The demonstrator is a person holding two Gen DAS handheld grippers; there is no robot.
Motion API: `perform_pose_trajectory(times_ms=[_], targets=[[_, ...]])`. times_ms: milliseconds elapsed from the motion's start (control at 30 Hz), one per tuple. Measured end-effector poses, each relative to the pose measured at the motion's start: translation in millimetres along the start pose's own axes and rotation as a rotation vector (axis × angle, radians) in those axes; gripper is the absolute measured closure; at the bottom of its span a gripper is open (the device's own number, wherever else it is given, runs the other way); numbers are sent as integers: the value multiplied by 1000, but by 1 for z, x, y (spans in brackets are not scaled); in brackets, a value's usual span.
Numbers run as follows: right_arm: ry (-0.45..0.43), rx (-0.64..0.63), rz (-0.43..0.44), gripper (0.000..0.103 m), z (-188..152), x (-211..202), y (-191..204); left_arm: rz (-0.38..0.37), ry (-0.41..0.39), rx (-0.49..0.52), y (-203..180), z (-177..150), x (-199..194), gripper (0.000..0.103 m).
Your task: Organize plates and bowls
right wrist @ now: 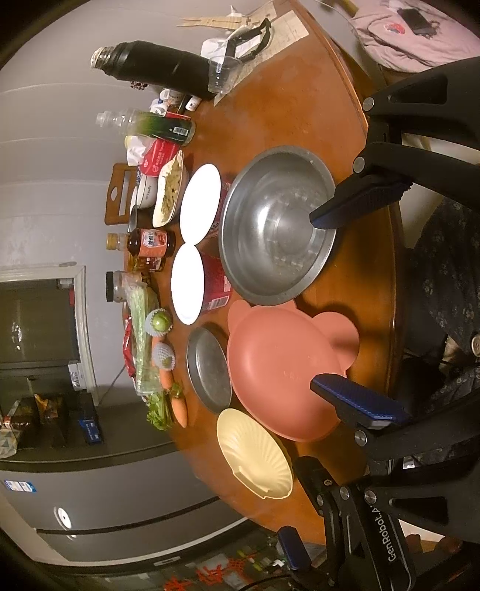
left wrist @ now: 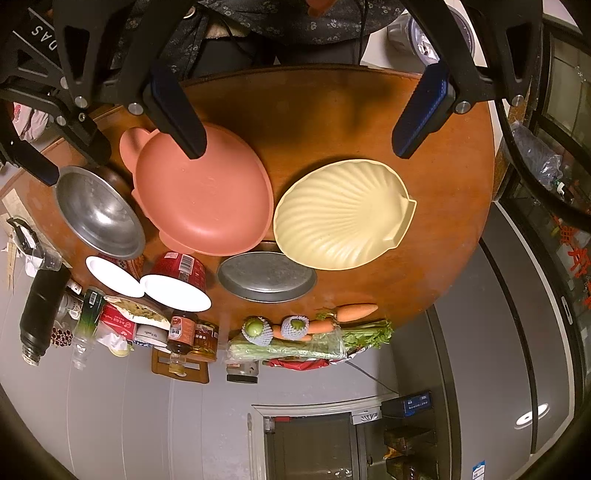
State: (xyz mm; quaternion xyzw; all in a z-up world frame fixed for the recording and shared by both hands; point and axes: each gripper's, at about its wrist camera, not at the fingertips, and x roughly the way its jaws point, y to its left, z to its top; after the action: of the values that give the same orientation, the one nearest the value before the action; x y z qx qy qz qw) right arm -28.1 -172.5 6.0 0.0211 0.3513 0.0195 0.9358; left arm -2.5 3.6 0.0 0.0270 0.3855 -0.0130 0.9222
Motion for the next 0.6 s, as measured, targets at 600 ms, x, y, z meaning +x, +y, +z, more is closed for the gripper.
perform_pose_trajectory(times_ms=[600], targets=[[0,0,5,21,0,0,2,2,9,3,2,-1,-1,2]])
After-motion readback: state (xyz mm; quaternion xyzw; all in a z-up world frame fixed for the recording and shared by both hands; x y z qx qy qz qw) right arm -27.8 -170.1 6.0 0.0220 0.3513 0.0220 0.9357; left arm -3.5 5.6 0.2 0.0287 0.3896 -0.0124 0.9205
